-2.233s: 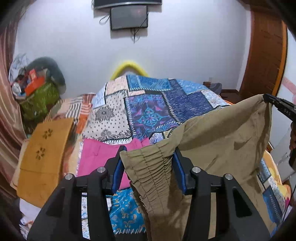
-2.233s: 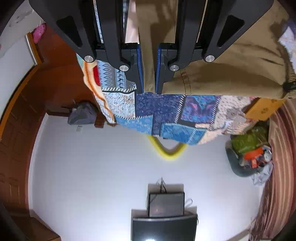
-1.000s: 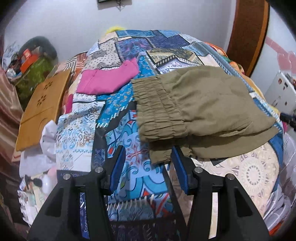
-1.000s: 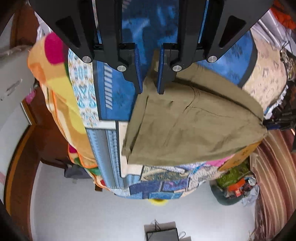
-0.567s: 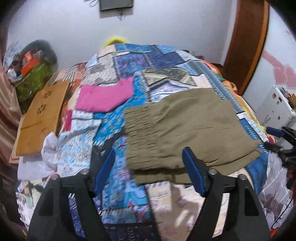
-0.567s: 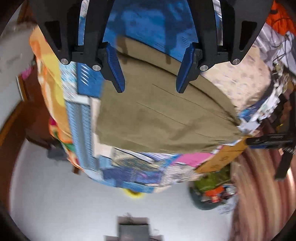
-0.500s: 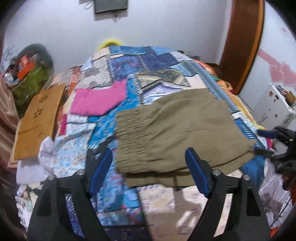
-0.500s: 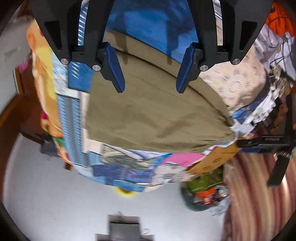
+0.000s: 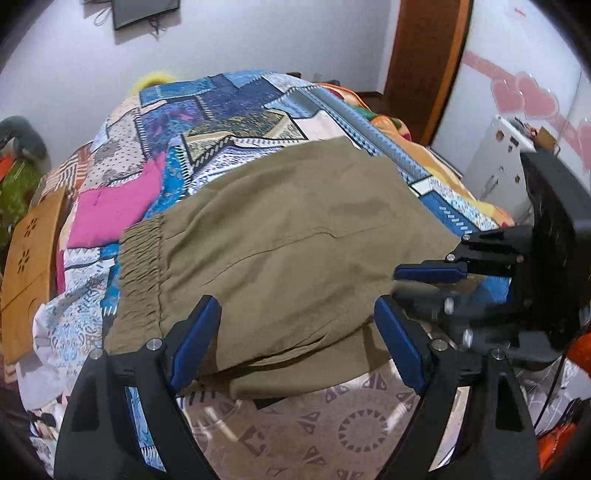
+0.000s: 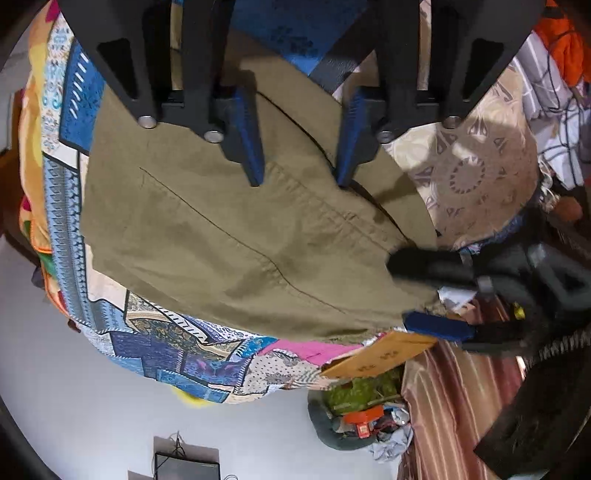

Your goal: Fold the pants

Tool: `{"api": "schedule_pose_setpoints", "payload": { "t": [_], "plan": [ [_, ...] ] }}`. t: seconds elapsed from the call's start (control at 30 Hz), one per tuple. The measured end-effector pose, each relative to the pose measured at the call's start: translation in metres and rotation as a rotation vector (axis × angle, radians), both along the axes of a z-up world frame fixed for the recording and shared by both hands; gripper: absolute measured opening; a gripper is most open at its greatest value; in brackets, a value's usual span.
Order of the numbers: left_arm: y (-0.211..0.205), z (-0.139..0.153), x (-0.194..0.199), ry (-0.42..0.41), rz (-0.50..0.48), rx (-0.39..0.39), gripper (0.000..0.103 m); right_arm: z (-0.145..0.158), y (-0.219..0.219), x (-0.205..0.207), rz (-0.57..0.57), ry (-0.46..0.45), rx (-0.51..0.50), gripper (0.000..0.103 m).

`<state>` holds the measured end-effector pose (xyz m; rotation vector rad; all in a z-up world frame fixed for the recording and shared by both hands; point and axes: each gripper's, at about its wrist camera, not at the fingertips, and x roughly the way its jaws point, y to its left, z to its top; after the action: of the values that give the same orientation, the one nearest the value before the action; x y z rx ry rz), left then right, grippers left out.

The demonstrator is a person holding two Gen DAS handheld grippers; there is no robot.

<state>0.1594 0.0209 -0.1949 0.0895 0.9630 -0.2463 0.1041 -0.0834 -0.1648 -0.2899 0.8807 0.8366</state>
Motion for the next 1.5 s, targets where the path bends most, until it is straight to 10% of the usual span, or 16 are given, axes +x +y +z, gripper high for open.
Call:
{"api": "schedule_pose_setpoints", "payload": {
  "t": [0.17,0.33,0.53,0.9,1.2,1.33,1.5],
  "plan": [
    [-0.014,-0.010,0.001,-0.019,-0.042,0.092,0.084,0.010,-0.003,0.002,-0.015,-0.016,0.034,0.006],
    [-0.018,-0.018,0.001,-0.024,-0.037,0.165,0.043,0.023,-0.009,0.004,-0.030,-0.033,0.076,0.006],
    [-0.009,-0.004,-0.009,-0.053,-0.026,0.098,0.027,0.033,-0.010,-0.006,-0.022,-0.044,0.083,0.005],
    [-0.001,-0.014,-0.034,-0.001,-0.023,0.030,0.029,0.028,-0.009,-0.026,-0.029,-0.020,0.049,0.009],
    [0.042,-0.006,-0.054,0.038,0.065,-0.062,0.052,0.031,-0.036,-0.025,-0.130,0.056,0.069,0.016],
    [0.075,0.009,-0.059,-0.021,0.155,-0.113,0.077,0.040,-0.054,-0.023,-0.201,0.021,0.054,0.019],
    [0.108,0.007,-0.043,-0.013,0.272,-0.149,0.078,0.046,-0.077,-0.015,-0.298,-0.008,0.063,0.033]
  ]
}}
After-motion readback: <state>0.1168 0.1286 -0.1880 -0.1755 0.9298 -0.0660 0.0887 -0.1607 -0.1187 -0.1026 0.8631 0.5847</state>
